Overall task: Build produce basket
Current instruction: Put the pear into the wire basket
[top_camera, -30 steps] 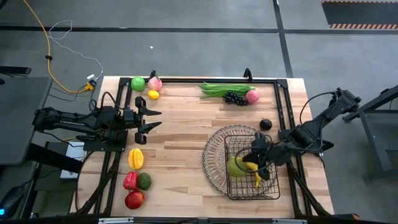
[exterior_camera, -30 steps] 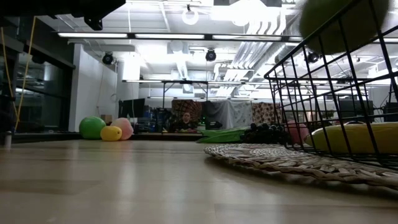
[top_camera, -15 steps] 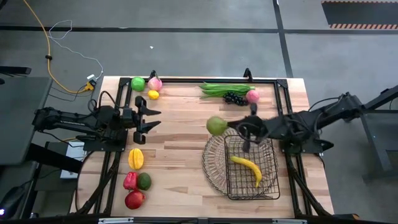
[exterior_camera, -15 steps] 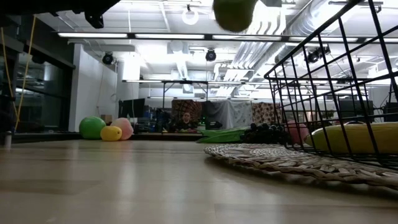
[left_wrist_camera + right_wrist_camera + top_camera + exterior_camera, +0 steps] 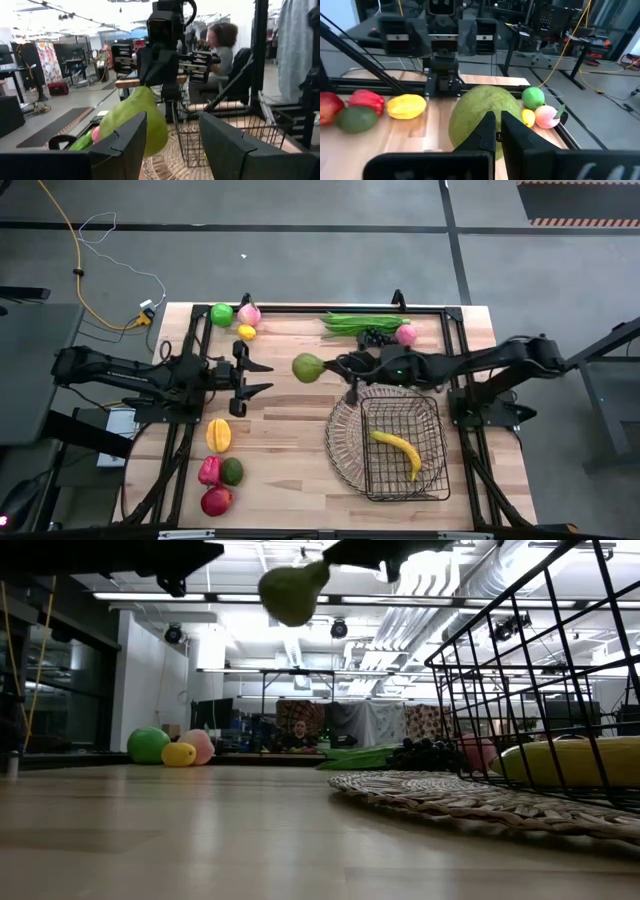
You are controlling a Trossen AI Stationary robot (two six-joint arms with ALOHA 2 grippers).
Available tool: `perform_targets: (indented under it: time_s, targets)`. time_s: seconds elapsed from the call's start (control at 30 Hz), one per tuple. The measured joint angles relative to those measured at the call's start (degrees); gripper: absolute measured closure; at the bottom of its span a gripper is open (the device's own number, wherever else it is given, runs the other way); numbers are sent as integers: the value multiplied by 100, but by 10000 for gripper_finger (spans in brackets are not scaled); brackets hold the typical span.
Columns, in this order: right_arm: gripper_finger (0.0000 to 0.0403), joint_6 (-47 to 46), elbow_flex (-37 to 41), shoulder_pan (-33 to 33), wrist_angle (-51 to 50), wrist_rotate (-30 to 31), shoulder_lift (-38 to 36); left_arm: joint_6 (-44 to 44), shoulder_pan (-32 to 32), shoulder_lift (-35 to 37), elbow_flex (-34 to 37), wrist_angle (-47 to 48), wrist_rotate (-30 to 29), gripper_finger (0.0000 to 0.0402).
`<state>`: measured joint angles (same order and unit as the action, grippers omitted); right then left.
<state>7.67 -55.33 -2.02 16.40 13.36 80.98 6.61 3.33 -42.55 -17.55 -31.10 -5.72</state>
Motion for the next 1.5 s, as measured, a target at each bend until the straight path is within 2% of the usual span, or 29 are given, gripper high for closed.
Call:
perform_targets:
  time_s: [0.17,0.3,0.4,0.5,0.97,1.2,1.33,1.5]
  targets:
    - [403,-30,141,54,311,-32,204,-215,0,-98,-106,162,-247,233]
    - [403,-399,1149,105,1719,-313,88,-306,2,-74,-172,563,-247,233]
    - [403,-763,1922,257,3112,-752,-75,-301,0,-76,-180,620,-247,233]
    - [403,-918,2274,323,4012,-1187,-155,-302,2,-76,-180,553,-244,233]
    - [403,-925,2321,402,4009,-1289,-148,-128,2,-651,-180,-26,-205,233]
    - [403,-1134,2319,362,3970,-1364,-177,-42,2,-710,-180,-58,-264,233]
    - [403,-885,2317,84,3620,-1422,-573,-42,2,-708,-180,-50,-264,233]
    - [403,-610,2315,-486,2252,-1316,-1505,-42,2,-708,-180,-41,-297,233]
